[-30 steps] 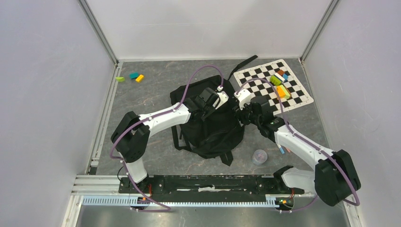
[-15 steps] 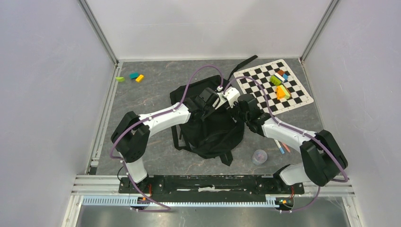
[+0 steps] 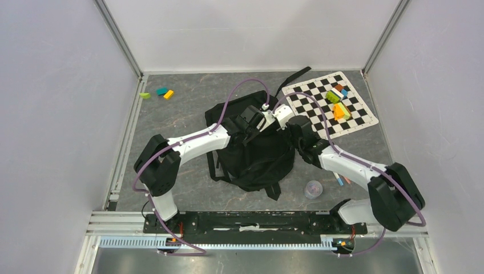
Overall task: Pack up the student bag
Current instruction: Zip the student bag at the center of the board.
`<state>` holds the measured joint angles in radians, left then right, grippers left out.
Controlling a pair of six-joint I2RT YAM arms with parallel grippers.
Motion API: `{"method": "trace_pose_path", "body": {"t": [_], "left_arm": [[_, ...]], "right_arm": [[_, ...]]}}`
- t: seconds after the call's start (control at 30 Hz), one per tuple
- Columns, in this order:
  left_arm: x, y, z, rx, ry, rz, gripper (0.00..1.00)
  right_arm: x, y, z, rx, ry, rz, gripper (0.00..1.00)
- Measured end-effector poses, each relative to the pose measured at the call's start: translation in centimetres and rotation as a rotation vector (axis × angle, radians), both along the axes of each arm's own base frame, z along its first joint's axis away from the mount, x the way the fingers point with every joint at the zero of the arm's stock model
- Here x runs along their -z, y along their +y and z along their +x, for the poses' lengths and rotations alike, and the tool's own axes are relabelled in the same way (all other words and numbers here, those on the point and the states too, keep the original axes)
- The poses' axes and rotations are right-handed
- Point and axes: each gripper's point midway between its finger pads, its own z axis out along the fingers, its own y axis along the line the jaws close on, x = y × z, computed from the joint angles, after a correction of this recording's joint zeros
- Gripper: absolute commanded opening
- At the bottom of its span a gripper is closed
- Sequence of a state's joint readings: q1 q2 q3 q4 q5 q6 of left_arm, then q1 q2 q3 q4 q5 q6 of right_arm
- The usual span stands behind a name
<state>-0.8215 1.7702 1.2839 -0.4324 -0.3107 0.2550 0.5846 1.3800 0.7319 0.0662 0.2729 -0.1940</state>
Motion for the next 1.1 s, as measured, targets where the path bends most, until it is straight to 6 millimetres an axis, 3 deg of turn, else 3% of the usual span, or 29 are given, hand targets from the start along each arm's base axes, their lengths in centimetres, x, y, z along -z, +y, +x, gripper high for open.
{"method": "trace_pose_path", "body": {"t": [0.3, 0.63, 0.8, 0.9, 0.93, 1.03, 1.1], "left_arm": [[-0.3, -0.1, 0.0, -0.012, 0.012, -0.002, 0.02], [0.1, -0.5, -0.3, -0.040, 0.048, -0.033, 0.02], [0.1, -0.8, -0.7, -0.062, 0.073, -0.062, 0.04], [0.3, -0.9, -0.9, -0.073, 0.090, -0.078, 0.16], [0.3, -1.0, -1.0, -0.077, 0.096, -0.083, 0.25], [0.2, -1.2, -1.4, -0.086, 0.119, -0.102, 0.66], [0.3, -1.6, -1.7, -0.093, 0.132, -0.120, 0.81]], "right_arm": [[-1.7, -1.1, -3.1, 0.001, -0.003, 0.071, 0.00], [-0.4, -1.0, -7.0, -0.050, 0.105, 0.117, 0.00], [-0.8, -0.3, -9.0, -0.067, 0.135, 0.206, 0.00], [-1.5, 0.3, -9.8, -0.070, 0.146, 0.282, 0.00], [-1.8, 0.5, -10.1, -0.070, 0.147, 0.311, 0.00], [-2.3, 0.8, -10.6, -0.063, 0.150, 0.365, 0.00], [-2.3, 0.8, -10.9, -0.057, 0.157, 0.390, 0.00]]}}
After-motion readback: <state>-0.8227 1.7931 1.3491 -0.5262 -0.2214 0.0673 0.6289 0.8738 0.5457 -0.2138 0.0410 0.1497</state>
